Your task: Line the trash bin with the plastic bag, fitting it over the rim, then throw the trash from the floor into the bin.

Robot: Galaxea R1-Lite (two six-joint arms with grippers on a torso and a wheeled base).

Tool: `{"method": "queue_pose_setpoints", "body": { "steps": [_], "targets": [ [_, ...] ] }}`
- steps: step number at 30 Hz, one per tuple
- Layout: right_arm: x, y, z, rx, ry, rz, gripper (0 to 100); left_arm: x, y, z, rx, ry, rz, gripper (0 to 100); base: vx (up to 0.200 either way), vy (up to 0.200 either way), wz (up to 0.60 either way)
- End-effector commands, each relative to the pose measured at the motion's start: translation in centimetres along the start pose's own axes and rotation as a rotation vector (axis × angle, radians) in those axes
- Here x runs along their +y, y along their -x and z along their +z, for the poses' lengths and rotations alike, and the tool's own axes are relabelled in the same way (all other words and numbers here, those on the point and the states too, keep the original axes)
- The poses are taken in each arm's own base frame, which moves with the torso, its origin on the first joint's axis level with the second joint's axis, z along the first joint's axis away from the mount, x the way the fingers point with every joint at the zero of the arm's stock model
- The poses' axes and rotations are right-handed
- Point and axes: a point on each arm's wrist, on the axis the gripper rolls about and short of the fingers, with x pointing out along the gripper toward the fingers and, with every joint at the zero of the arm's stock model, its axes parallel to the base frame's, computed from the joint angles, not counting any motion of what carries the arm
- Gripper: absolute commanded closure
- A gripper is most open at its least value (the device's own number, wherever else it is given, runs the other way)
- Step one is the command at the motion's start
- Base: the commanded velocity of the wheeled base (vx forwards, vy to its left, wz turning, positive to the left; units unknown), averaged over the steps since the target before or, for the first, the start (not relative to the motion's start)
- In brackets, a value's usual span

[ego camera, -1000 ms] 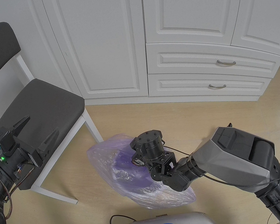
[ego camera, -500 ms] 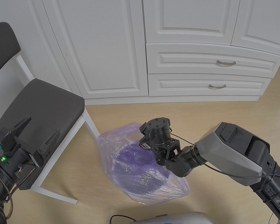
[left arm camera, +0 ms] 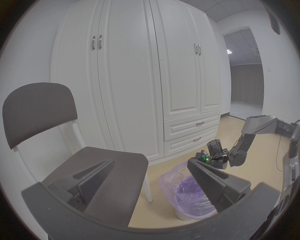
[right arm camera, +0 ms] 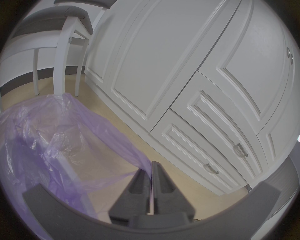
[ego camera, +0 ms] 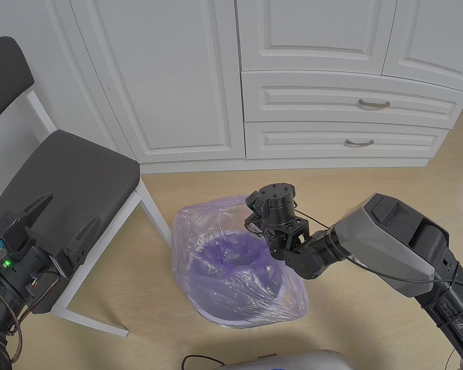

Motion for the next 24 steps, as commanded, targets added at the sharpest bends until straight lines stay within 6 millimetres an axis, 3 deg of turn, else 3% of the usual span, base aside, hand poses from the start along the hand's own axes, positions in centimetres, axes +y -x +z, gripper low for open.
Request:
{"method": "queue_pose_setpoints", "body": {
  "steps": [1,4,10,13,16,17,21,24],
  "targets": [
    [0.0,0.2,0.2,-0.004,-0.001,0.007,0,-0.1,0.0,-0.1,0.005,0.002,-0.003,0,0.000,0.000,0.00],
    [0.1,0.8,0.7,-0.009,-0.008,0.018,0,-0.1,0.0,-0.2,0.008,0.001,-0.005,0,0.000,0.000,0.00],
    [-3.2,5.8,2.8,0.041,0.053,0.107,0,-0.2,-0.2,-0.4,0.018,0.004,-0.013,0,0.000,0.000,0.00],
    [-4.9,7.3,3.5,0.042,0.054,0.117,0,-0.4,-0.3,-0.5,0.018,0.006,-0.023,0,0.000,0.000,0.00],
    [-5.5,8.3,4.3,0.031,0.041,0.122,0,-0.5,-0.3,-0.4,0.017,0.005,-0.029,0,0.000,0.000,0.00],
    [-5.6,9.6,4.9,0.026,0.039,0.142,0,-0.6,-0.3,-0.4,0.017,0.005,-0.029,0,0.000,0.000,0.00],
    [-3.0,13.3,3.9,0.049,0.111,0.243,0,-0.6,-0.3,-0.4,0.017,0.005,-0.029,0,0.000,0.000,0.00],
    [-0.7,14.7,2.6,0.069,0.154,0.302,0,-0.5,-0.2,-0.4,0.015,0.001,-0.024,0,0.000,0.000,0.00]
  ]
}}
